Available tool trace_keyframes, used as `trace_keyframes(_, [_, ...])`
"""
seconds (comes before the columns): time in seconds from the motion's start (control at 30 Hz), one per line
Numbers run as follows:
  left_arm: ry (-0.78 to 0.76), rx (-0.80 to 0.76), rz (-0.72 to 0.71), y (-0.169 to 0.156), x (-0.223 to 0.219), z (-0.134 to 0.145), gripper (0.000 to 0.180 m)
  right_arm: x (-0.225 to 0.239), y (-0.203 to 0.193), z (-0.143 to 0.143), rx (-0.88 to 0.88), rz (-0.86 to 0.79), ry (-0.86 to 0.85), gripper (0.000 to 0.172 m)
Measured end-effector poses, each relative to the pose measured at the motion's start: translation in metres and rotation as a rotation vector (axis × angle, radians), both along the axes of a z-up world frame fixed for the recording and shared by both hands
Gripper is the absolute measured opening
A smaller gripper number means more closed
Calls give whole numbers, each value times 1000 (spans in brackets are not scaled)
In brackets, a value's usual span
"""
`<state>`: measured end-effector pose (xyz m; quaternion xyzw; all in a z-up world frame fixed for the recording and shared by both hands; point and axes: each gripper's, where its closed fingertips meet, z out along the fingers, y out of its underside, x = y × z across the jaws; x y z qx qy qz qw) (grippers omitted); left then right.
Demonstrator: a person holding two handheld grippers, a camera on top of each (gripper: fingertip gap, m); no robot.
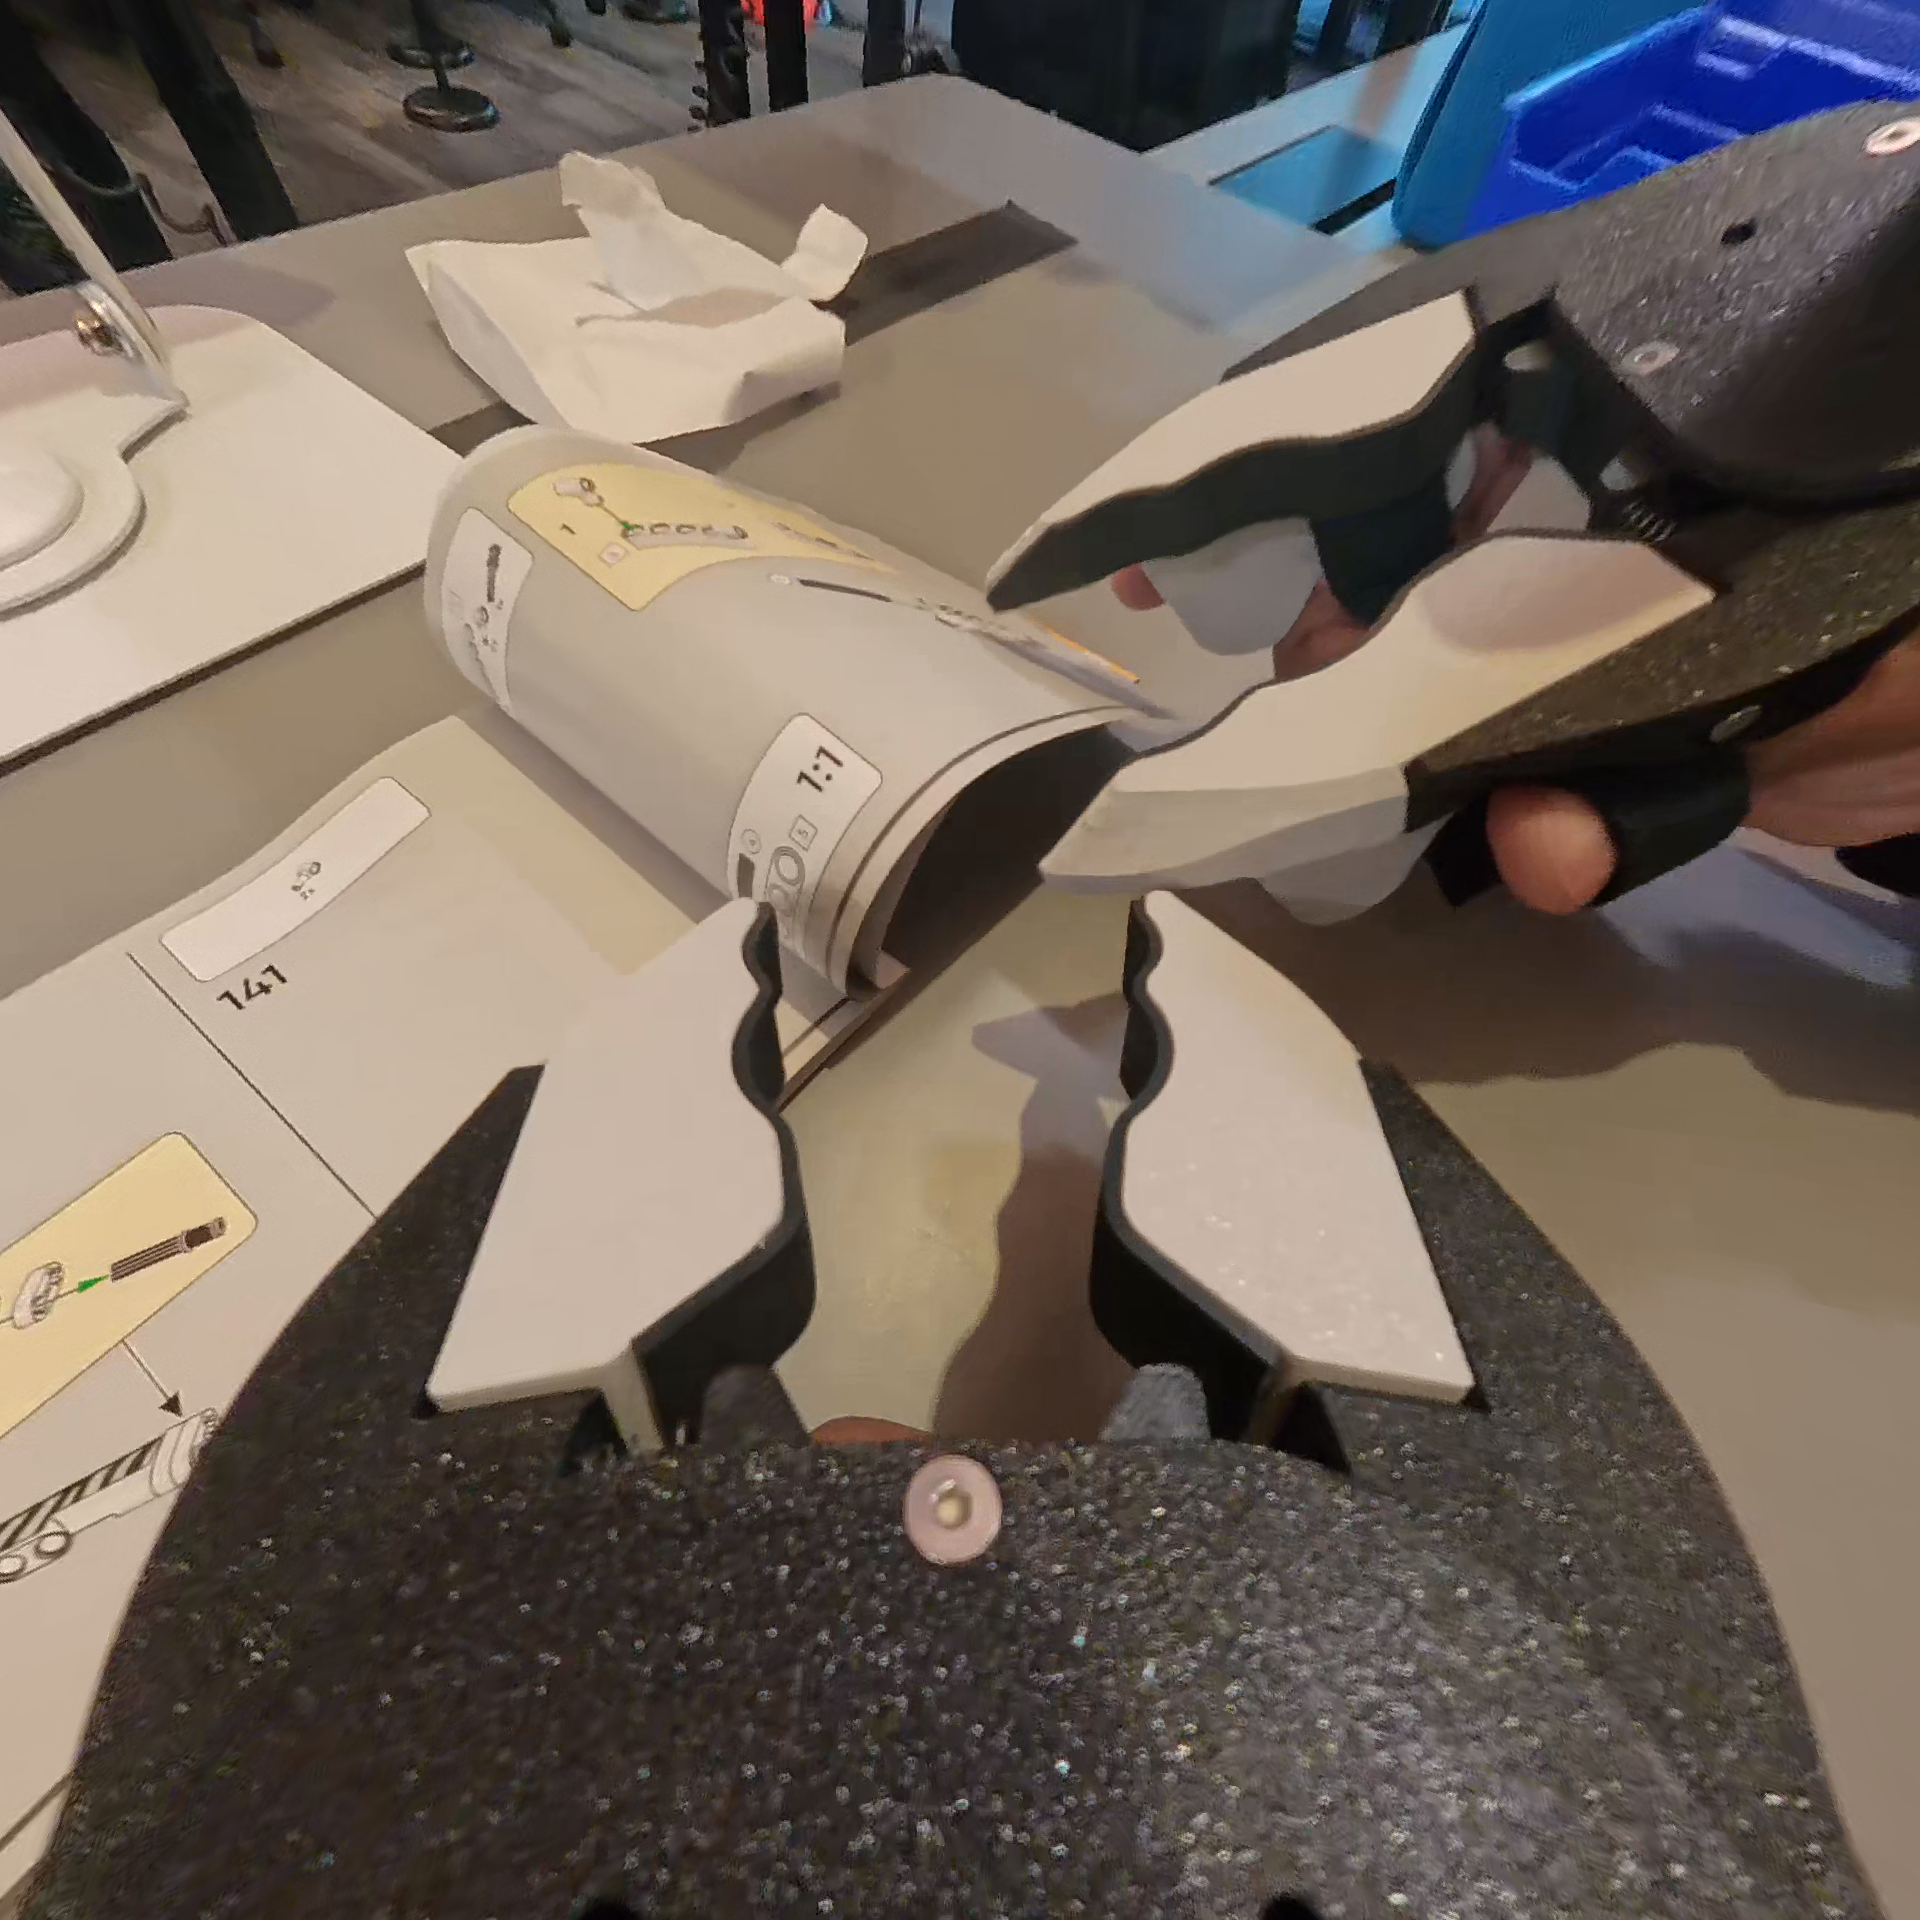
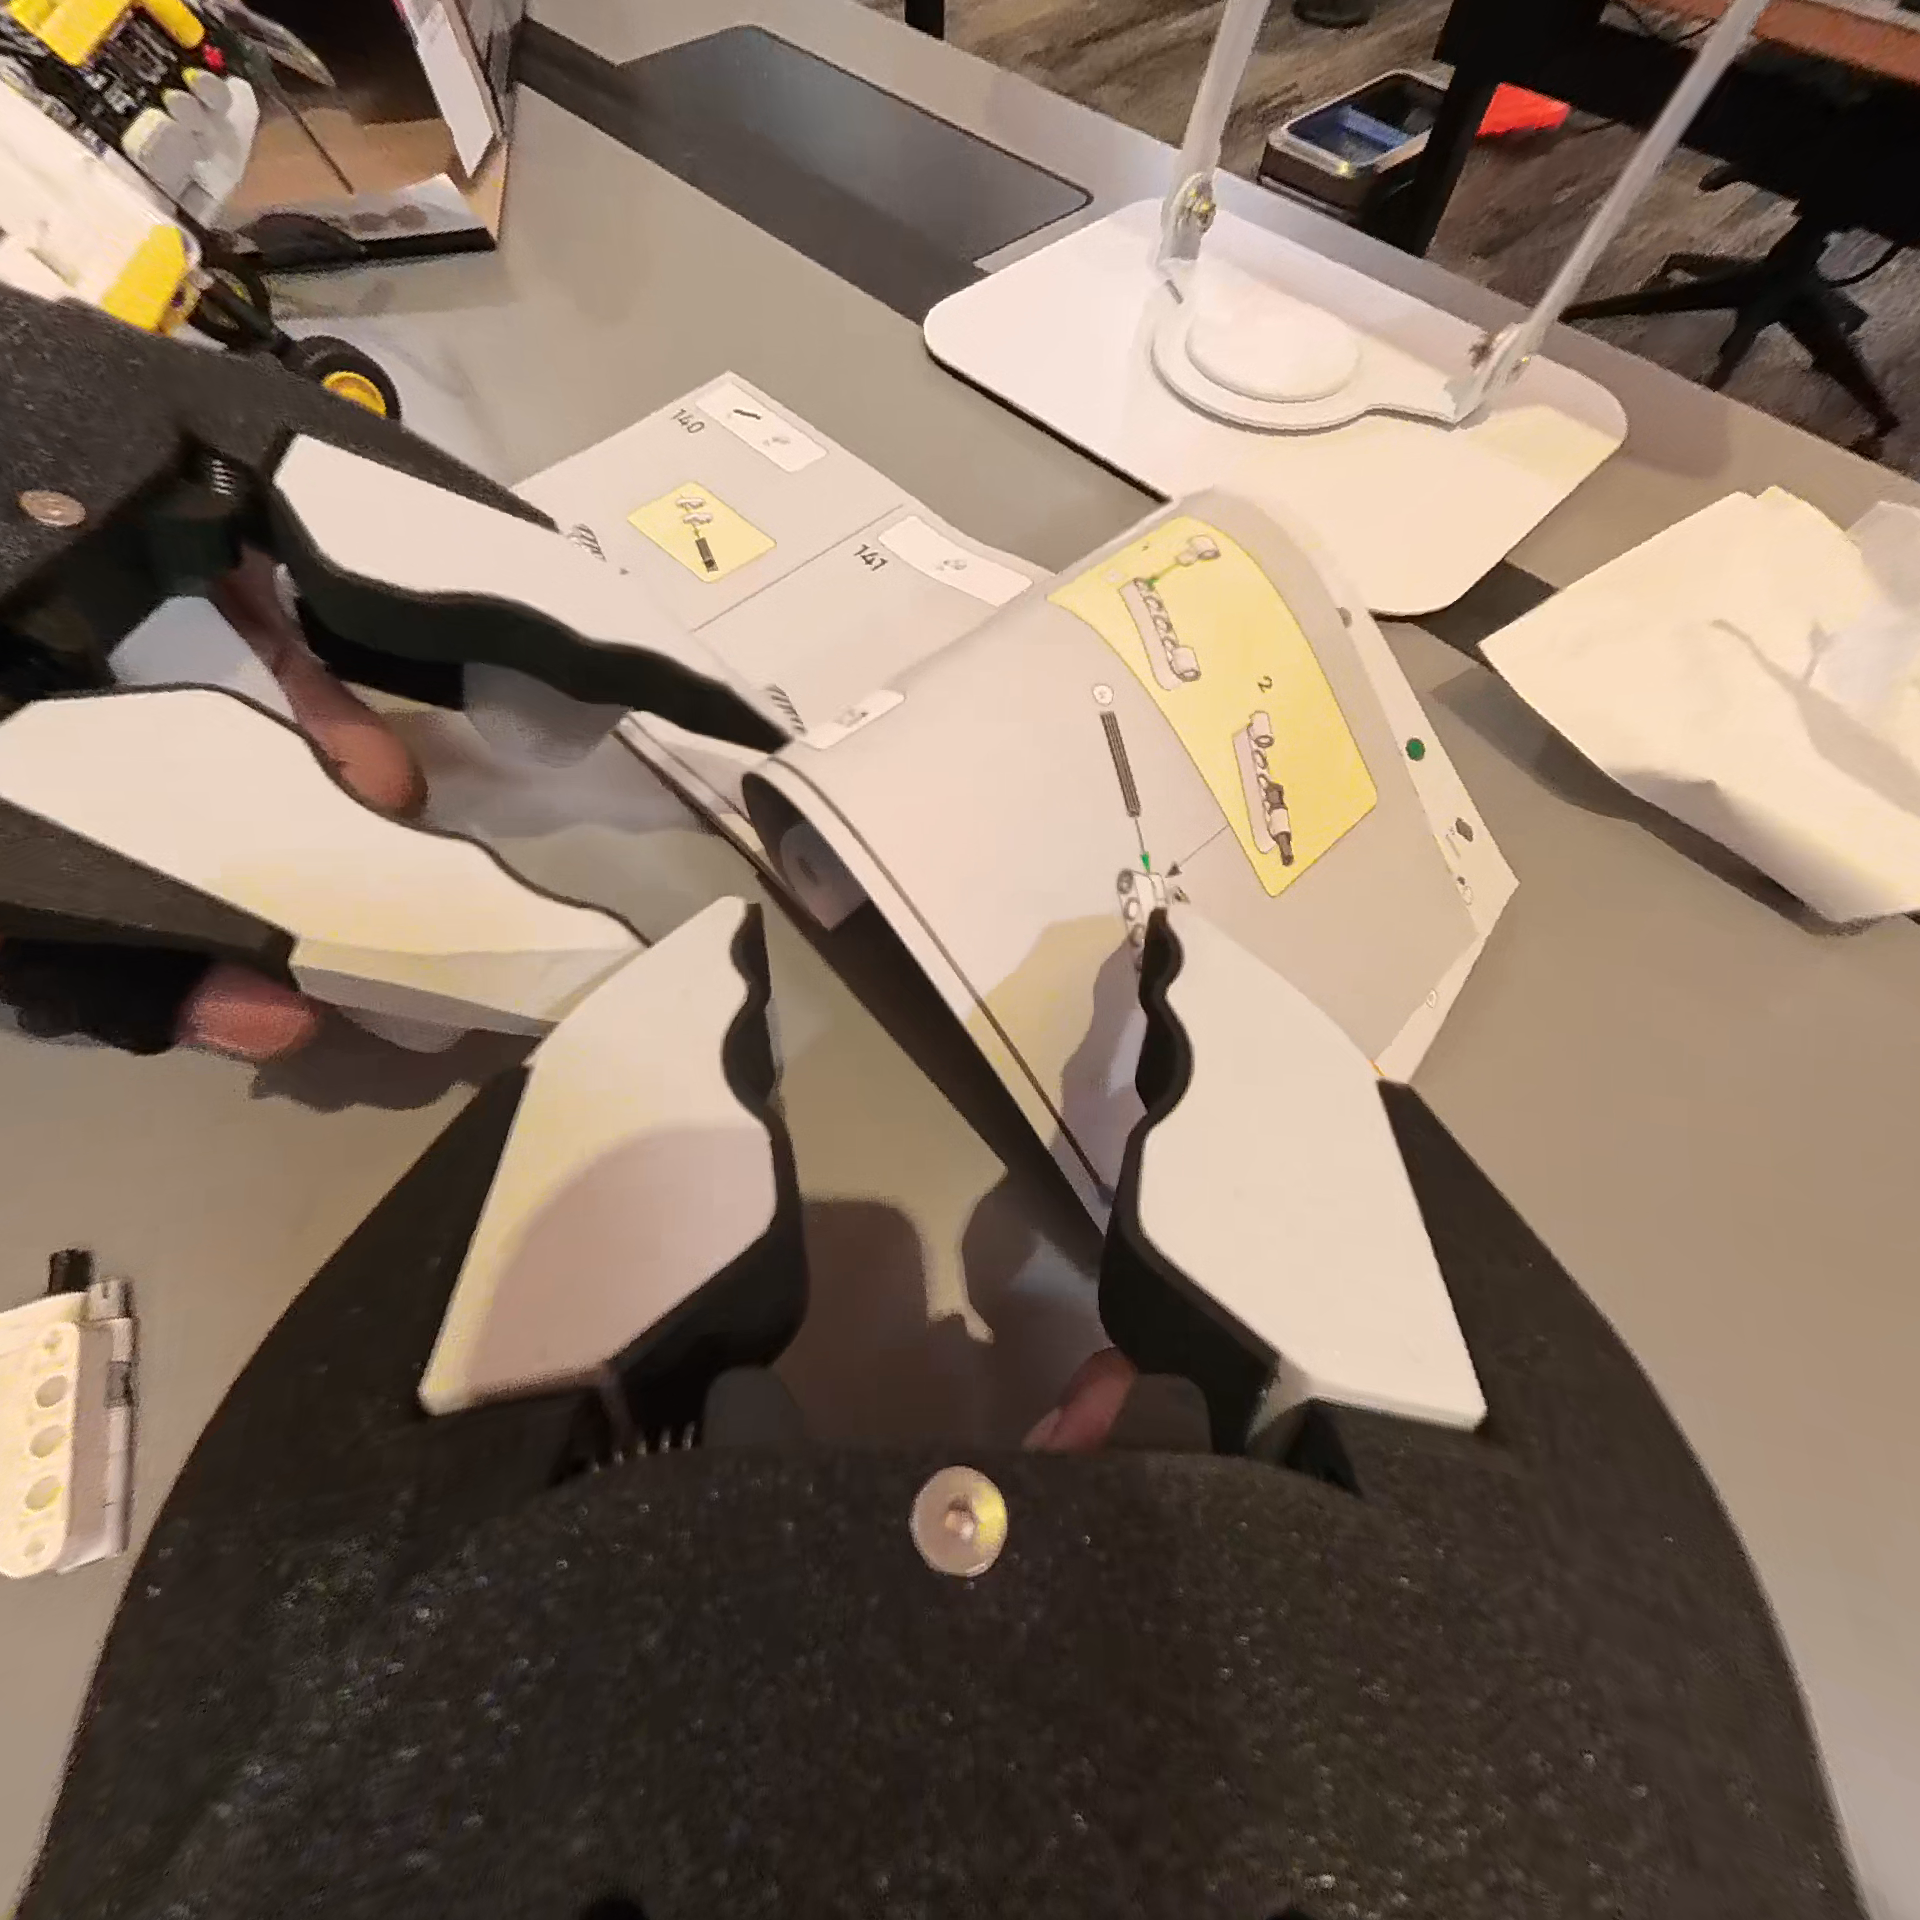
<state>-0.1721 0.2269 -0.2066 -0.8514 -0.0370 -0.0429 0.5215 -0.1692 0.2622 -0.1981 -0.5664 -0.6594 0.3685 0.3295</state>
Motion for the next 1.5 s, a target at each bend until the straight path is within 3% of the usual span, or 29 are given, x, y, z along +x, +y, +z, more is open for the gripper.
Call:
trace_keyframes(0.43, [-11,-12,-94,1,14,-2,64,-5,-12,-4,3,108,-102,65])
trace_keyframes(0.77, [-23,-18,-66,0,7,-2,66,-2,2,-3,-38,51,-119,65])
trace_keyframes(1.5, [19,6,-138,3,17,1,73,-12,-26,10,16,156,-142,63])
